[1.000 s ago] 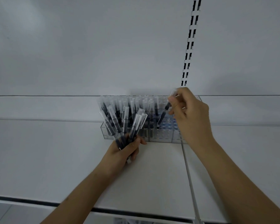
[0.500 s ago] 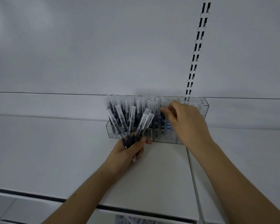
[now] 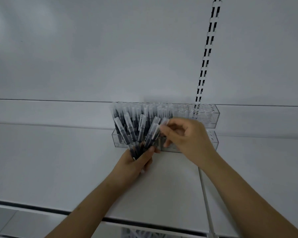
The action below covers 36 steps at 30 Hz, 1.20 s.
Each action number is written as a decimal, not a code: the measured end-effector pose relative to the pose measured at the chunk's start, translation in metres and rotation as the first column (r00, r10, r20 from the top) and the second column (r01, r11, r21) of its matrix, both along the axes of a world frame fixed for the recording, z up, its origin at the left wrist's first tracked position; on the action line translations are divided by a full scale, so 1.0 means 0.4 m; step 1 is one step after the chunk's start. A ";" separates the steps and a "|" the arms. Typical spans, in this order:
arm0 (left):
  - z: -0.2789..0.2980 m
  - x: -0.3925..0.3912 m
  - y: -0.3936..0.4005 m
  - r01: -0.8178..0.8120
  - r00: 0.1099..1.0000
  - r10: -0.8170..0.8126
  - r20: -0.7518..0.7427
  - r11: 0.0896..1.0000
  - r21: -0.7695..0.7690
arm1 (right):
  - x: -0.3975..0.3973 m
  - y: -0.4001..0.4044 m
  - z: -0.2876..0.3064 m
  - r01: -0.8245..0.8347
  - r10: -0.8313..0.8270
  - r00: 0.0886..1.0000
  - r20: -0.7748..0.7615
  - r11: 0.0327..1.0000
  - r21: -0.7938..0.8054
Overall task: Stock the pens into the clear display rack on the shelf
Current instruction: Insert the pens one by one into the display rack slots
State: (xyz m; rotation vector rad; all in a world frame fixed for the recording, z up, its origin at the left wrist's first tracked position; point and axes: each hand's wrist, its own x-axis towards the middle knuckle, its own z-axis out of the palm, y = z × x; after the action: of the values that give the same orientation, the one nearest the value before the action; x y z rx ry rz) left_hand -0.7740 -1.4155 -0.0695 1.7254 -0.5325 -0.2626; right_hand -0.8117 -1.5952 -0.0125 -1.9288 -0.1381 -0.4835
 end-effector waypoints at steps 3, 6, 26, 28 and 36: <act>0.004 -0.003 -0.001 -0.001 1.000 0.001 -0.015 1.000 -0.029 | -0.004 -0.031 0.018 0.151 -0.181 0.977 0.112 0.960 0.234; 0.007 -0.006 -0.001 0.007 1.000 -0.008 -0.019 0.999 -0.045 | -0.002 -0.058 0.025 0.324 -0.392 0.893 0.220 0.901 0.289; 0.006 -0.005 -0.003 0.034 0.999 -0.035 -0.008 0.999 -0.038 | 0.047 -0.043 -0.033 0.285 -0.183 0.954 0.239 0.803 -0.523; 0.006 -0.006 -0.004 0.029 0.999 -0.030 -0.012 0.999 -0.036 | 0.046 -0.044 -0.034 0.312 -0.221 0.947 0.232 0.794 -0.522; 0.012 -0.010 -0.002 0.021 1.000 -0.021 -0.001 1.000 -0.022 | -0.005 -0.012 -0.015 0.339 -0.267 0.934 0.239 0.875 -0.345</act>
State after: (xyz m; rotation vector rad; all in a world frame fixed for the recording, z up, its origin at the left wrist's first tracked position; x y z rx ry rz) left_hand -0.7780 -1.4164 -0.0647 1.6989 -0.5508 -0.2711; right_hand -0.8139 -1.6000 -0.0184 -2.3004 -0.0474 -0.9040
